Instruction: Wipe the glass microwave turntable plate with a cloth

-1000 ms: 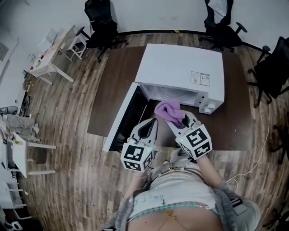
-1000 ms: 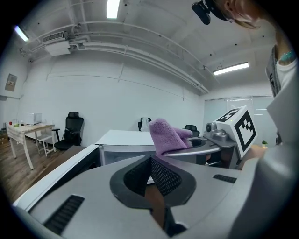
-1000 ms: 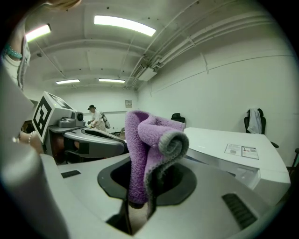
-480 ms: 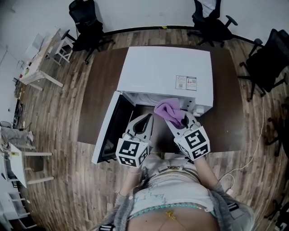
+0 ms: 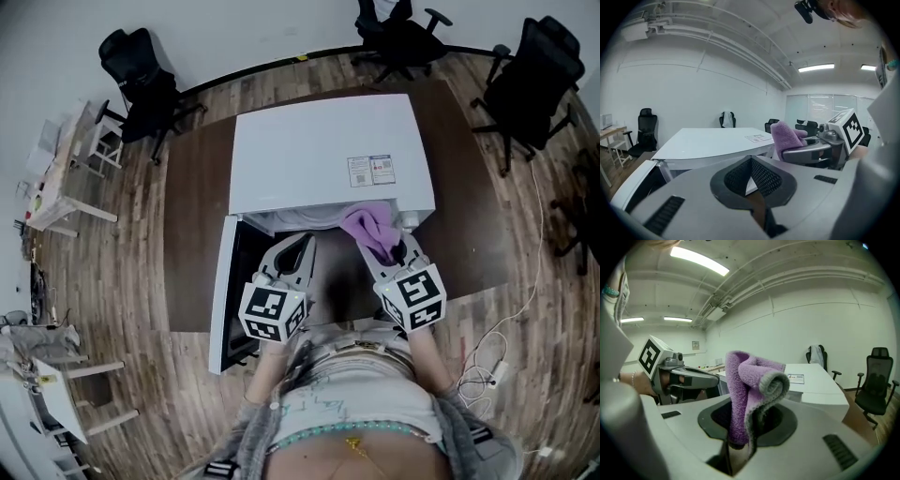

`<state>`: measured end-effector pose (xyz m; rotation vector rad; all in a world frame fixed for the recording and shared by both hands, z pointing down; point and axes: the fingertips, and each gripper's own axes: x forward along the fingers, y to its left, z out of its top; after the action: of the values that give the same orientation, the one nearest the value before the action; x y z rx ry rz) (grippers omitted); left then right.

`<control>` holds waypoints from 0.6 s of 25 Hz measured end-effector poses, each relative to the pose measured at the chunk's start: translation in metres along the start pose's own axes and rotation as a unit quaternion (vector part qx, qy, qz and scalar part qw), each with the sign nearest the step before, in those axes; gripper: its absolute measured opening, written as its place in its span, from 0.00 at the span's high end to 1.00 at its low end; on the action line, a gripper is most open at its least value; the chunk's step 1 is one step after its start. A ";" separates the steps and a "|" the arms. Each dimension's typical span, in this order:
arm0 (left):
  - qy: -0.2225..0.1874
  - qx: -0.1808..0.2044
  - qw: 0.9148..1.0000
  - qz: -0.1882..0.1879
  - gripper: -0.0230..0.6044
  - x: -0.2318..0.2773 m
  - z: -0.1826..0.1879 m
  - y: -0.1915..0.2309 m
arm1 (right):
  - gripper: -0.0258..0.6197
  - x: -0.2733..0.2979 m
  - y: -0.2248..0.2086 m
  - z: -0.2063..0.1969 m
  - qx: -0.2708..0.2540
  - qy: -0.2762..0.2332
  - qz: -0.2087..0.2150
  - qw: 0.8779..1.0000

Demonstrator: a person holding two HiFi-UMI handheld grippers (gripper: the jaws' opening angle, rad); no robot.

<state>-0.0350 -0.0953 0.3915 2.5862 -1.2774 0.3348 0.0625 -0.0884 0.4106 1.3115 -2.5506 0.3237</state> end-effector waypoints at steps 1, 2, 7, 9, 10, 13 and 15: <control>0.001 0.002 1.000 -0.008 0.95 0.001 0.000 0.002 | 0.80 0.001 0.001 0.000 0.004 -0.001 -0.009 1.000; 0.001 0.001 1.000 -0.017 0.95 0.001 0.000 0.004 | 0.80 0.001 0.002 0.000 0.006 -0.001 -0.018 1.000; 0.013 0.017 0.998 -0.053 0.95 0.006 -0.004 0.017 | 0.80 0.009 0.007 0.003 0.014 -0.002 -0.053 0.998; 0.019 0.023 0.998 -0.063 0.95 0.006 -0.008 0.019 | 0.80 0.012 0.010 0.001 0.022 0.000 -0.063 0.998; 0.021 0.026 0.997 -0.067 0.95 0.005 -0.009 0.021 | 0.80 0.013 0.012 0.001 0.025 0.001 -0.066 0.998; 0.024 0.030 0.996 -0.075 0.95 0.006 -0.013 0.029 | 0.80 0.018 0.018 0.000 0.022 0.007 -0.074 0.997; 0.024 0.028 0.996 -0.079 0.95 0.007 -0.014 0.033 | 0.80 0.020 0.018 0.000 0.022 0.009 -0.083 0.996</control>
<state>-0.0584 -0.1160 0.4104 2.6878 -1.0531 0.4048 0.0364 -0.0935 0.4159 1.5175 -2.4118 0.3594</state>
